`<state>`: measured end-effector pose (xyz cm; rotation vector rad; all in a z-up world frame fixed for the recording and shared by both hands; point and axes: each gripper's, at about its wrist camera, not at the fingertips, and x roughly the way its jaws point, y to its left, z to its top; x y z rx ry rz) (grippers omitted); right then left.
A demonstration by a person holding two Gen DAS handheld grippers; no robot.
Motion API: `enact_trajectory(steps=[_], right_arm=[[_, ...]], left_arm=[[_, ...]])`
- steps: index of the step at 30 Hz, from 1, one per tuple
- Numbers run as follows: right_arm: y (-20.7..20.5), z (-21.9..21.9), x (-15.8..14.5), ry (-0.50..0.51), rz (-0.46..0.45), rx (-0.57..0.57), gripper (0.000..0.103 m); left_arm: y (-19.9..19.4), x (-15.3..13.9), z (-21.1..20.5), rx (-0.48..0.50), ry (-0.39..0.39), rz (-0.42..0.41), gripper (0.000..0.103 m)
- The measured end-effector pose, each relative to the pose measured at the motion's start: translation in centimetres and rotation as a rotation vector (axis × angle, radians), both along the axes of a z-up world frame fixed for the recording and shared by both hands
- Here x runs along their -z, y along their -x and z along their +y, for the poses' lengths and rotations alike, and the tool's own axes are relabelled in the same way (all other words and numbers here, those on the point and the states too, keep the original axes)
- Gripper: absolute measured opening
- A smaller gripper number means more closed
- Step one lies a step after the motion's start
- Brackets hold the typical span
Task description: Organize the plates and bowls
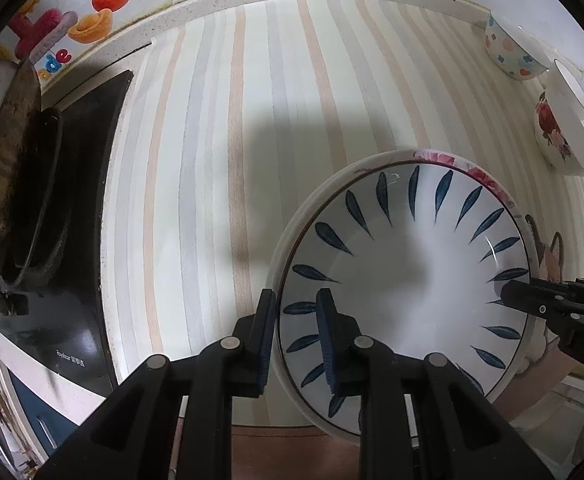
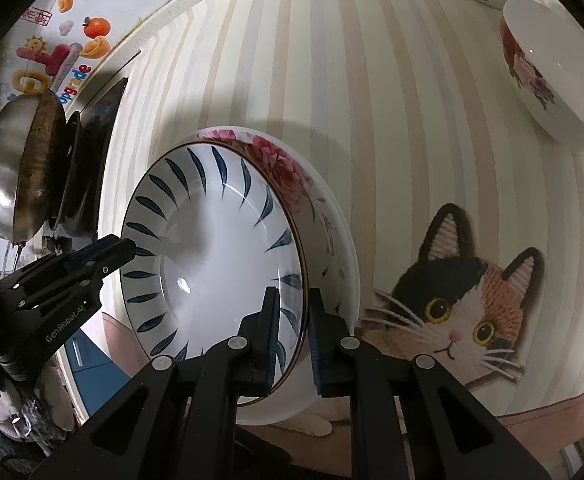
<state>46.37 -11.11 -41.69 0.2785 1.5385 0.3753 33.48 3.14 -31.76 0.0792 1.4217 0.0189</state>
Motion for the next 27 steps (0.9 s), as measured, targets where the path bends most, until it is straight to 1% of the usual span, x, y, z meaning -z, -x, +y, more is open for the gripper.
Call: enact_trajectory(steps=[2, 5, 8, 10, 12, 13, 14, 15, 16, 17, 18, 19, 20, 21, 22, 23, 24, 27], right_arm=[[0.1, -0.1, 0.0, 0.006, 0.000, 0.007, 0.017], [0.3, -0.1, -0.5, 0.016, -0.006, 0.016, 0.018], [0.8, -0.1, -2.2, 0.031, -0.035, 0.019, 0.020], [1.4, 0.0, -4.1, 0.025, -0.071, 0.021, 0.023], [2.2, 0.1, -6.0, 0.036, -0.110, 0.018, 0.033], [2.8, 0.2, -7.3, 0.046, -0.138, 0.017, 0.036], [3.3, 0.4, -8.3, 0.053, -0.155, 0.015, 0.041], [3.7, 0.4, -9.2, 0.057, -0.171, 0.013, 0.046], [4.4, 0.6, -10.5, 0.058, -0.192, 0.013, 0.048], [4.9, 0.7, -11.3, 0.056, -0.205, 0.015, 0.054], [5.4, 0.8, -12.3, 0.057, -0.220, 0.015, 0.061], [6.0, 1.0, -13.4, 0.061, -0.237, 0.013, 0.063], [6.6, 1.0, -14.2, 0.063, -0.250, 0.014, 0.067], [7.1, 1.2, -15.0, 0.067, -0.265, 0.014, 0.072], [7.6, 1.3, -15.8, 0.081, -0.279, 0.013, 0.075], [8.2, 0.9, -16.6, 0.097, -0.290, 0.012, 0.079], [8.6, 1.0, -17.1, 0.111, -0.298, 0.012, 0.082], [10.4, 0.7, -18.9, 0.113, -0.320, 0.023, 0.086]], left_arm=[[0.2, -0.3, 0.1, -0.006, 0.013, 0.006, 0.019], [0.6, -1.5, 0.3, -0.022, 0.034, 0.001, 0.019], [1.9, -3.7, 0.2, -0.037, 0.054, -0.024, 0.019], [2.9, -5.2, 0.0, -0.040, 0.066, -0.042, 0.019], [4.1, -7.2, -0.2, -0.038, 0.082, -0.065, 0.021], [4.8, -8.3, -0.4, -0.034, 0.091, -0.081, 0.021], [5.1, -8.9, -0.2, -0.030, 0.096, -0.091, 0.023], [5.9, -10.2, -0.4, -0.027, 0.096, -0.113, 0.026], [6.5, -11.1, -0.5, -0.022, 0.092, -0.129, 0.029], [6.9, -11.7, -0.5, -0.017, 0.088, -0.141, 0.032], [7.5, -12.6, -0.5, -0.014, 0.085, -0.158, 0.038], [8.2, -13.5, -0.5, -0.012, 0.088, -0.172, 0.043], [8.7, -14.2, -0.5, -0.009, 0.089, -0.183, 0.061], [9.1, -14.6, -0.5, -0.010, 0.090, -0.190, 0.080], [9.7, -15.2, -0.4, -0.014, 0.094, -0.201, 0.084], [10.3, -15.7, -0.3, -0.016, 0.100, -0.210, 0.087], [10.5, -16.1, -0.3, -0.019, 0.103, -0.216, 0.088], [11.9, -17.5, -0.1, -0.025, 0.110, -0.244, 0.090]])
